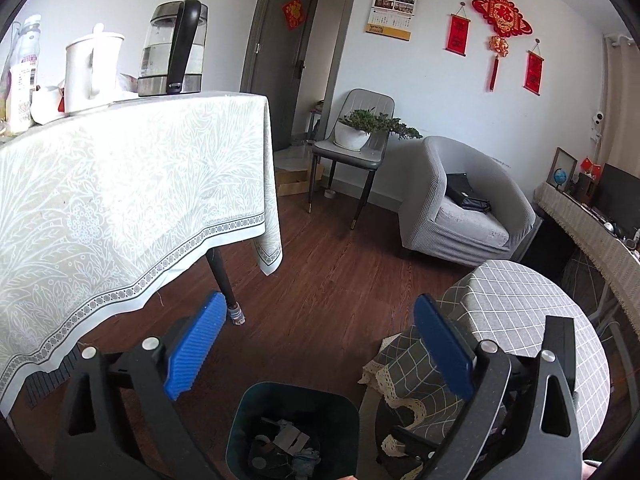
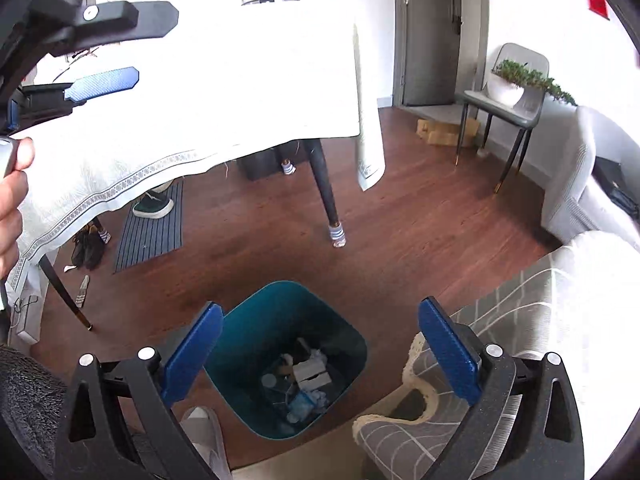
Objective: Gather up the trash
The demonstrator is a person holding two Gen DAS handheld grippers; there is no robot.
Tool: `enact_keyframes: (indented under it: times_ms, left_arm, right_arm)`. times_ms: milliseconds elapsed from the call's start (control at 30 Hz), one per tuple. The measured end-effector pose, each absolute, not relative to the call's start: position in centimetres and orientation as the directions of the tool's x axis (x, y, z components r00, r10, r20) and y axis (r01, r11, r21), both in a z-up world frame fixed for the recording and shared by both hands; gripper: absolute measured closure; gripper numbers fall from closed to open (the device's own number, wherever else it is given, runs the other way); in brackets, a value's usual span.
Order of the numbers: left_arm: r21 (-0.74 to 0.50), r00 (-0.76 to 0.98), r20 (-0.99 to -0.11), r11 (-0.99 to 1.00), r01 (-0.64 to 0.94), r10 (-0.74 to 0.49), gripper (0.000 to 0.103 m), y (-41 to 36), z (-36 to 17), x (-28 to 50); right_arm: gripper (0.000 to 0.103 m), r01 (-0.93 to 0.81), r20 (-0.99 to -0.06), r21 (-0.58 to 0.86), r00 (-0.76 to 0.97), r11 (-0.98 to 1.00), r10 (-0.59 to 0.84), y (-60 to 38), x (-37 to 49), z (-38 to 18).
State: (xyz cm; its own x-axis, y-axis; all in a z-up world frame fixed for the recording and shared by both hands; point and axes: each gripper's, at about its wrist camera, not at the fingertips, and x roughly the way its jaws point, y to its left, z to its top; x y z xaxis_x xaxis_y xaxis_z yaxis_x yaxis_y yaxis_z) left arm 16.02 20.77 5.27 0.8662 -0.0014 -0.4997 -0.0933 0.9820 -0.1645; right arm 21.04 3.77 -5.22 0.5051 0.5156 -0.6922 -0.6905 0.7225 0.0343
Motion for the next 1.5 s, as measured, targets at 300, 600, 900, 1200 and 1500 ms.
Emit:
enact_keyframes:
  times_ms: [300,600,900,1200,1500]
  left_arm:
    - [-0.087,0.892,-0.451,0.992,-0.095,0.046,0.004,18.3,7.1,14.2]
    - [-0.021,0.895,-0.443,0.997,-0.072,0.055,0.004,16.0,4.5,10.7]
    - [-0.008,0.876,-0.482,0.999,-0.032,0.024,0.004,13.8,3.9,4.9]
    - [0.013,0.873,-0.486,1.0,-0.027,0.03,0.004,12.4,3.8,0.2]
    - [0.04,0.853,-0.518,0.998,-0.052,0.065,0.004,11.5,0.6,-1.1]
  right_arm:
    - [0.004,-0.565,-0.575,-0.078,0.699,0.821,0.426,-2.0,20.3,-0.1]
    - [0.004,-0.3,-0.493,-0.03,0.834,0.954,0.247,-12.1,16.6,2.0]
    - [0.004,-0.15,-0.418,0.015,0.897,0.989,0.142,-19.4,8.3,3.8]
    - [0.004,-0.054,-0.423,0.046,0.904,0.997,0.068,-24.2,1.2,2.8]
    - [0.004,-0.069,-0.413,0.014,0.908,0.998,0.068,-25.0,0.2,1.2]
